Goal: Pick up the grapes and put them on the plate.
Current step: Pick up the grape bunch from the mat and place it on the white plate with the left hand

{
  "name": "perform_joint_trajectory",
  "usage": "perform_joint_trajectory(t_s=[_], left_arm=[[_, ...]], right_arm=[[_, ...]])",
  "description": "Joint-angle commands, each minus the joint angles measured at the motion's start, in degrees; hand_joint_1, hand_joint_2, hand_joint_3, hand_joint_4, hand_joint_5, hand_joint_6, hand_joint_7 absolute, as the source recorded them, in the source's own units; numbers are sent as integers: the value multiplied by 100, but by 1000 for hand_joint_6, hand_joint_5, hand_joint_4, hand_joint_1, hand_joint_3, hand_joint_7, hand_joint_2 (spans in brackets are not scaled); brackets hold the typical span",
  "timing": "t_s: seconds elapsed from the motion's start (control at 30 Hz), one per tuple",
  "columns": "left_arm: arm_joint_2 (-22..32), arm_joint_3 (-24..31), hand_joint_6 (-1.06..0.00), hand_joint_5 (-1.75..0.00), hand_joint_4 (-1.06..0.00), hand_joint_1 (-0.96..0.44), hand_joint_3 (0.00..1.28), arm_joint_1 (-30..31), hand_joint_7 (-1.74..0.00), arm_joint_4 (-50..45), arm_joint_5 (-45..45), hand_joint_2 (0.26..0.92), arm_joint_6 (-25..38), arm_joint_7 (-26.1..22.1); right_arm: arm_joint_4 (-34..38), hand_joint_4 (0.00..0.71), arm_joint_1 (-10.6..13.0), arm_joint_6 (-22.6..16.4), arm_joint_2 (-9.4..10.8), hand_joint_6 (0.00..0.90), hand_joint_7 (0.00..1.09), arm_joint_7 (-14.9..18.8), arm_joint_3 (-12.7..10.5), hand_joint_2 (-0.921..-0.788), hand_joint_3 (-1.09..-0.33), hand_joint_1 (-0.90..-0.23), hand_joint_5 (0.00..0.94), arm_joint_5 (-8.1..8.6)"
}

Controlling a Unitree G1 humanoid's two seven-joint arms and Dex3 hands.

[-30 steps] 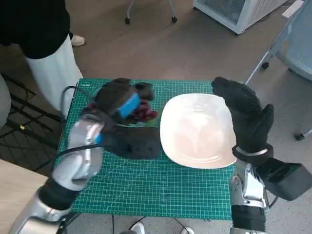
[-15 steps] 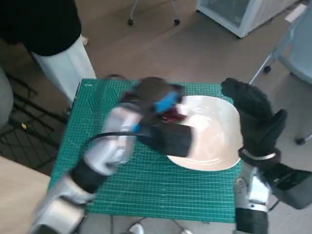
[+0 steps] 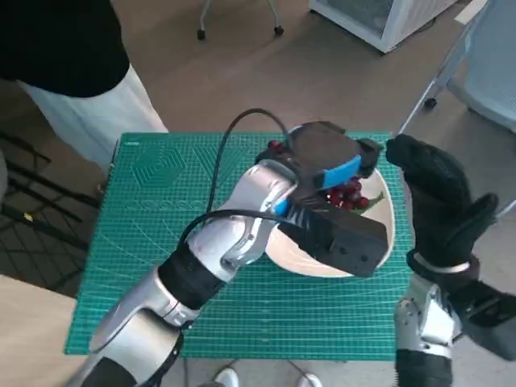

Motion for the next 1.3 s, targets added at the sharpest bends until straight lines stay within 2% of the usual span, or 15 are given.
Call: perform_joint_trajectory(t_s=[0.03,0.2,0.33,0.37,0.47,0.5,0.57,0.7,0.9,1.03,1.07,1.13,1.2,1.23,1.3], left_arm=[[-52,-39,-407,-1393,-552,0,231,-100,-1296,206,-59,921,-109,61],[-144,-10,-426,-1391,-481,-1,247,-107,-1364,364,-141,921,-175,82],[-203,34,-371,-1475,-389,18,316,-96,-1408,496,-244,918,-243,136],[-213,37,-364,-1510,-370,61,355,-98,-1304,531,-267,907,-258,153],[-248,37,-437,-1609,-342,242,496,-125,-684,632,-314,853,-255,176],[-264,40,-466,-1628,-337,276,526,-139,-533,666,-324,841,-235,171],[-295,48,-500,-1653,-330,316,563,-166,-345,728,-340,826,-189,160],[-343,55,-528,-1667,-325,345,580,-209,-193,845,-345,821,-106,160],[-450,104,-555,-1581,-387,352,456,-277,-86,1122,-432,856,56,90],[-593,156,-437,-1425,-533,363,369,-377,-26,1430,-577,829,268,-10],[-623,142,-404,-1351,-530,332,336,-412,-18,1516,-585,825,321,-26],[-673,97,-332,-966,-419,136,228,-470,-10,1664,-570,810,428,-55],[-716,63,-274,-475,-229,-114,125,-516,-5,1788,-556,786,525,-78],[-735,55,-252,-317,-155,-190,93,-536,-3,1842,-557,781,567,-90],[-763,53,-215,-153,-79,-272,60,-572,-1,1924,-568,780,640,-117]], right_arm=[[-14,334,159,-50,23,142,367,-71,-42,-921,-520,-476,2,10],[-38,333,189,-70,29,151,354,-127,-64,-921,-511,-482,1,-5],[-65,330,210,-75,36,156,345,-208,-67,-921,-504,-488,1,-51],[-68,328,214,-77,38,158,343,-226,-65,-921,-501,-489,0,-63],[-63,325,223,-94,43,162,336,-268,-58,-921,-496,-487,0,-94],[-54,324,223,-103,42,162,334,-277,-56,-921,-495,-485,0,-102],[-28,323,220,-121,39,162,329,-287,-54,-921,-494,-481,0,-112],[13,318,204,-135,34,154,317,-295,-46,-921,-495,-475,0,-131],[40,304,177,-126,38,149,304,-306,-13,-921,-496,-471,0,-169],[44,301,159,-111,36,150,299,-318,12,-921,-498,-467,0,-198],[48,301,154,-105,32,150,299,-317,17,-921,-499,-467,0,-200],[55,300,145,-93,25,150,297,-315,27,-921,-501,-466,0,-203],[59,299,140,-83,19,150,296,-315,37,-921,-502,-465,0,-207],[61,299,139,-79,16,150,295,-314,41,-921,-503,-465,0,-208],[64,298,137,-70,10,150,294,-312,50,-921,-505,-465,0,-208]])
